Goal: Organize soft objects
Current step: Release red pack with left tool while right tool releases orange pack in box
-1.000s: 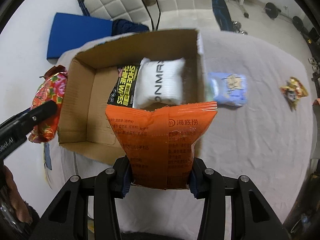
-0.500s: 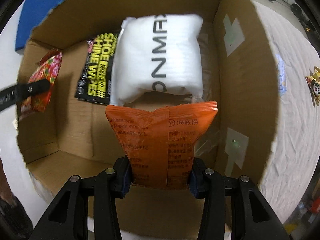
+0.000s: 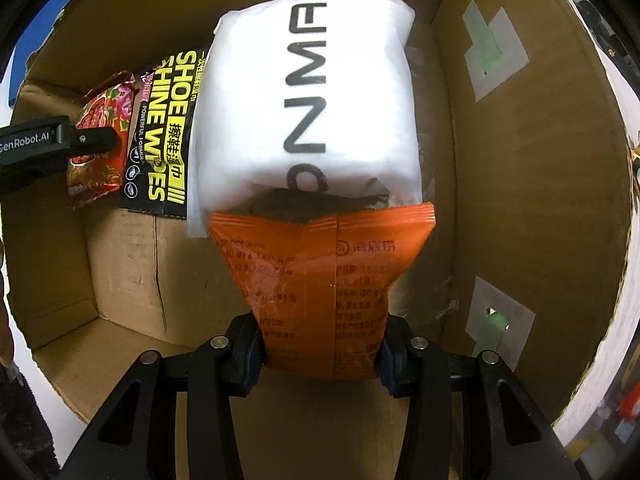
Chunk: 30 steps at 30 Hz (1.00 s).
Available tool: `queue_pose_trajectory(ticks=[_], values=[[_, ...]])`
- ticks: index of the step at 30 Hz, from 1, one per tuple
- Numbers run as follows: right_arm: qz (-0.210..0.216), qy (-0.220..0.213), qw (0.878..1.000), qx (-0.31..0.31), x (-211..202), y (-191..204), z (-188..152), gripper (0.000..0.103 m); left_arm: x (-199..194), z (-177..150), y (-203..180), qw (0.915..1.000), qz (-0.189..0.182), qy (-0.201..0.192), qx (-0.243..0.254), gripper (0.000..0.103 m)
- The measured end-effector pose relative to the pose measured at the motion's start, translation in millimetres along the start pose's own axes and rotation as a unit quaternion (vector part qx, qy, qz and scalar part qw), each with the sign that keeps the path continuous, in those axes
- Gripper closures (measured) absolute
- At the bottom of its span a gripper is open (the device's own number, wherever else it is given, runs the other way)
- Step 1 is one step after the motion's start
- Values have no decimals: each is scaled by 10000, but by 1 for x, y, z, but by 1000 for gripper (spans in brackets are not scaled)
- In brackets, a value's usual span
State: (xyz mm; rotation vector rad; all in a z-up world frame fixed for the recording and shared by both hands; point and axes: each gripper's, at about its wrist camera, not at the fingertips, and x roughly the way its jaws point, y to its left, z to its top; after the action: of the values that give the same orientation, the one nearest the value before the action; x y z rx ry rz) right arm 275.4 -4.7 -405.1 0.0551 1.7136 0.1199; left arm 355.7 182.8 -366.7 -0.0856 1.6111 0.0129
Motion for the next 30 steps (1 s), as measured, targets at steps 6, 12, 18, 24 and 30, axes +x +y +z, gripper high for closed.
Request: queue_pose_trajectory(ticks=[6,12,18,24,30], values=[[-1,-72,10000,15,-7,5,7,40,-4,5,0,10000,1,24,-42,57],[45,-171,9997,-160,-16,21,7,25,-17,5,9,9999,-19,-87,-61,57],[-54,-441,9986,-284,-37,35,0,7,-43,-10,15,9992,33,-410,26,49],[-55,-727,9971,-212,-62,32,-6,7,-79,-43,18,9963,19,-858,-4,15],[-151,-965,9951,-162,-100,14,-16,0,-102,-79,7,9933,99,-1151,-41,7]])
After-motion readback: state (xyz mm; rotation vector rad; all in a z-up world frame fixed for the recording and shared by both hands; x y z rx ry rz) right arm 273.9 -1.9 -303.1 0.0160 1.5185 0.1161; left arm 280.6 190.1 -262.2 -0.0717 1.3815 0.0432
